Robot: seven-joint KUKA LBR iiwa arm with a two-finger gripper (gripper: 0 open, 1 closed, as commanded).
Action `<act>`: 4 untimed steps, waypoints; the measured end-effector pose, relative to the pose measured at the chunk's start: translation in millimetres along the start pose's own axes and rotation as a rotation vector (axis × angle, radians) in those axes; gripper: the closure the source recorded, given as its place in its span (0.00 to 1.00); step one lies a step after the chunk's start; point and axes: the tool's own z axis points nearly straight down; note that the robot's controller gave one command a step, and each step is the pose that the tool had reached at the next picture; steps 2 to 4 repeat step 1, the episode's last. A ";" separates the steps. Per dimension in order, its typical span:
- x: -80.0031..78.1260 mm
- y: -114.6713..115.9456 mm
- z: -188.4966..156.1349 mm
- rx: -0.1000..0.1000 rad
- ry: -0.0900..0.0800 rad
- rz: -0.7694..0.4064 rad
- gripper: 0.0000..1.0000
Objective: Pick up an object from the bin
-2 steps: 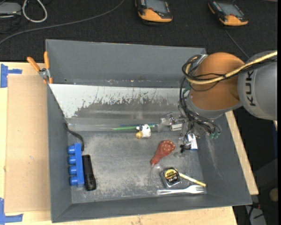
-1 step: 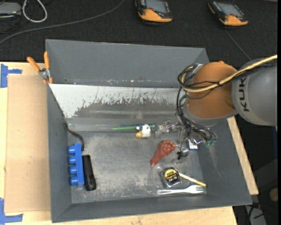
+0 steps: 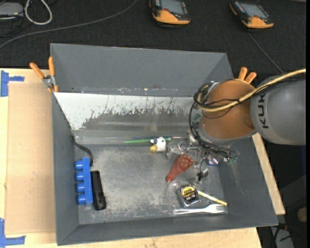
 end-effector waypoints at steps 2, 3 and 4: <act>10.3 2.0 1.2 -0.002 0.004 0.222 1.00; 10.3 2.0 1.2 -0.002 0.004 0.222 1.00; 10.3 2.0 1.2 -0.002 0.004 0.222 1.00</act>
Offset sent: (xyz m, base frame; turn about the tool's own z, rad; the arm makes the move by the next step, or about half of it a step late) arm 0.0000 0.0000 0.0000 0.0000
